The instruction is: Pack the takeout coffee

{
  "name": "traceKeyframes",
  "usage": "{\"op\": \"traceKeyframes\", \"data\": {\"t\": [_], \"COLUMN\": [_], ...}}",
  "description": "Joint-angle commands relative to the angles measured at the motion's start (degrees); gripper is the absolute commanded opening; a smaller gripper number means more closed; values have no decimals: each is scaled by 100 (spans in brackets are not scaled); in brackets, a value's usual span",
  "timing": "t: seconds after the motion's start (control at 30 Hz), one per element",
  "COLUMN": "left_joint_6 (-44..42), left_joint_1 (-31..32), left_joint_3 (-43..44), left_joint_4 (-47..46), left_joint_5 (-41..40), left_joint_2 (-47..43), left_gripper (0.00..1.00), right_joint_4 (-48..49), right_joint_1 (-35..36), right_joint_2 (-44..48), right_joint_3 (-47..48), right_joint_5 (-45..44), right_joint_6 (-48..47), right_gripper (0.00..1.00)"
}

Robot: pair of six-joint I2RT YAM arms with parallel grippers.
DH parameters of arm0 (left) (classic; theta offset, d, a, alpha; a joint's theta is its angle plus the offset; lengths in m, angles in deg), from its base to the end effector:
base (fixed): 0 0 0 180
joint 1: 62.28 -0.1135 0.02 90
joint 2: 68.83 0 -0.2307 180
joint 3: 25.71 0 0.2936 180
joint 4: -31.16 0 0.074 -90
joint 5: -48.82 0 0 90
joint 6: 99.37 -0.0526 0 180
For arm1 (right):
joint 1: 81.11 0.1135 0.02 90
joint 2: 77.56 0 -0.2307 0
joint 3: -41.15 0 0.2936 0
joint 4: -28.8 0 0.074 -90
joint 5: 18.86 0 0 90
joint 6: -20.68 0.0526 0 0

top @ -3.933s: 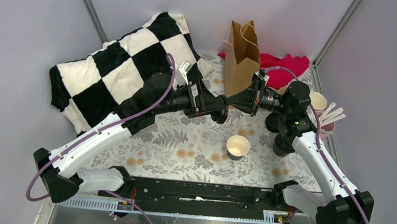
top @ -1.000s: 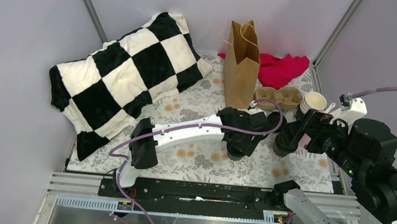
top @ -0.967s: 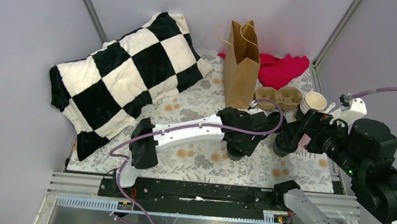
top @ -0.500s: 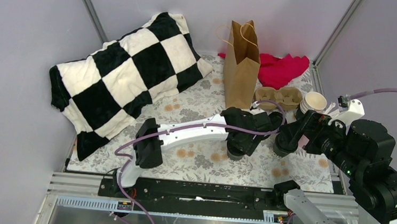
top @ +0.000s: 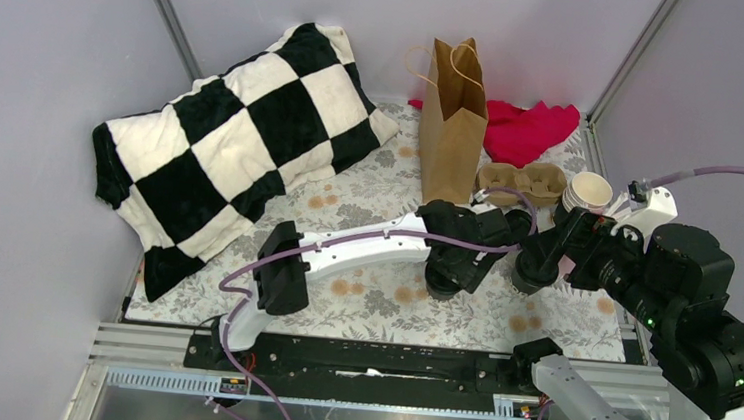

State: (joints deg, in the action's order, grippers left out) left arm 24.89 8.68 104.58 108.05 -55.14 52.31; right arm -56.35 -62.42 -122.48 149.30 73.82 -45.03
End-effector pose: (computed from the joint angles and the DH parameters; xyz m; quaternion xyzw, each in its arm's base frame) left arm 0.1675 -0.4463 0.2419 0.2843 0.9318 -0.0798 0.2111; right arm 0.0999 0.0364 0.4913 0.0274 0.8281 0.2230 0.5136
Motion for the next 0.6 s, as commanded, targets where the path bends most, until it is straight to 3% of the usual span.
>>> {"op": "traceKeyframes", "data": {"t": [0.0,0.2,0.33,0.47,0.57], "left_joint_6": [-83,186,606,1045,1357], "left_joint_1": [-38,-86,-432,-1230,-1893], "left_joint_3": [459,315,-1229,-3192,-4383], "left_joint_4": [97,313,-194,-1074,-2045], "left_joint_5": [-63,-40,332,1267,2292], "left_joint_2": [-69,-868,-2325,-3905,-4715], "left_gripper": [97,99,99,99,99], "right_joint_4": [218,96,144,375,764], "right_joint_1": [2,2,2,2,2], "right_joint_2": [13,-111,-190,-409,-776], "right_joint_3": [9,89,-190,-881,-1611], "right_joint_5": [54,-160,-432,-442,115], "right_joint_6": [47,-17,-95,-90,-82], "right_gripper": [100,100,100,100,100]}}
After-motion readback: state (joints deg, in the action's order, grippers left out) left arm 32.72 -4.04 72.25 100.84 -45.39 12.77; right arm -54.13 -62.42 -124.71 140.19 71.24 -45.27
